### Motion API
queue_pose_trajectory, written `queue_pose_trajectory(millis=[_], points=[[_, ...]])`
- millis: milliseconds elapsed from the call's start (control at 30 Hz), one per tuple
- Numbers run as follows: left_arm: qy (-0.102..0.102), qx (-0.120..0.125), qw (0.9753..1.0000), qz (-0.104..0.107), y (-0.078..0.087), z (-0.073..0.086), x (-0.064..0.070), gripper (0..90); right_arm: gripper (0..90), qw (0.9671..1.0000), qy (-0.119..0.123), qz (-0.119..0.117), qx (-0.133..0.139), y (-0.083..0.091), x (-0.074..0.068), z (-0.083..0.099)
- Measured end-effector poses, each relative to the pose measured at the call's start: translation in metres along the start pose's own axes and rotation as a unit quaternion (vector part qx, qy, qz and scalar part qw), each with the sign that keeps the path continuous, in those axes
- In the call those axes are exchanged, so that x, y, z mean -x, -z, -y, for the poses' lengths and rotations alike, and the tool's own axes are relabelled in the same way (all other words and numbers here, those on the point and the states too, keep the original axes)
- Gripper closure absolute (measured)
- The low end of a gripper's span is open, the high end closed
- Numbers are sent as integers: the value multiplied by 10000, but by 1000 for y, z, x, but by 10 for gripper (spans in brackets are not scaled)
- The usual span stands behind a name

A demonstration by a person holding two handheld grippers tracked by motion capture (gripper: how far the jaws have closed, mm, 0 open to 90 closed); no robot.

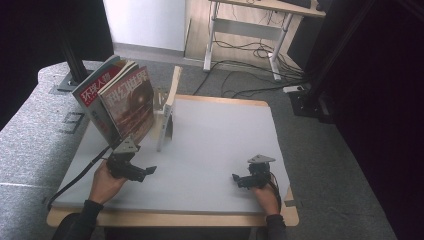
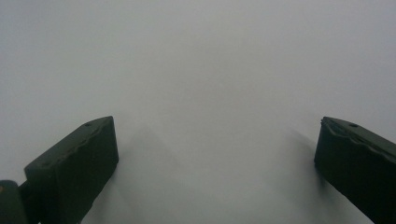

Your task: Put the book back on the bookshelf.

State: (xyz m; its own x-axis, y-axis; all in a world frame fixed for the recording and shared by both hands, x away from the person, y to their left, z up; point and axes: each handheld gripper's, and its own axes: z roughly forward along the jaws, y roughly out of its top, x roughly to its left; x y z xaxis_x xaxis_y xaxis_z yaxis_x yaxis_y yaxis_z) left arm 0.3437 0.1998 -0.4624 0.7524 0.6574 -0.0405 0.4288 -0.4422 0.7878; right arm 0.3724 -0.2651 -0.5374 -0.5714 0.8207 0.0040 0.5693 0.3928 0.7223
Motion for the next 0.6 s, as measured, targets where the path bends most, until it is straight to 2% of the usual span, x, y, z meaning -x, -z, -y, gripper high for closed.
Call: queue_pose_trajectory(millis=[167,233,467,600], points=[[62,-92,9999,-47,-5,11,-1,0,0,10000,-2,0,0,0,0,0],[24,-170,9998,-86,-7,15,0,0,0,10000,-2,-1,0,0,0,0],[75,-318,9995,-34,-17,28,2,0,0,10000,-1,0,1,0,0,0],[-67,-562,9983,-135,-26,34,6,0,0,10000,-2,0,1,0,0,0]])
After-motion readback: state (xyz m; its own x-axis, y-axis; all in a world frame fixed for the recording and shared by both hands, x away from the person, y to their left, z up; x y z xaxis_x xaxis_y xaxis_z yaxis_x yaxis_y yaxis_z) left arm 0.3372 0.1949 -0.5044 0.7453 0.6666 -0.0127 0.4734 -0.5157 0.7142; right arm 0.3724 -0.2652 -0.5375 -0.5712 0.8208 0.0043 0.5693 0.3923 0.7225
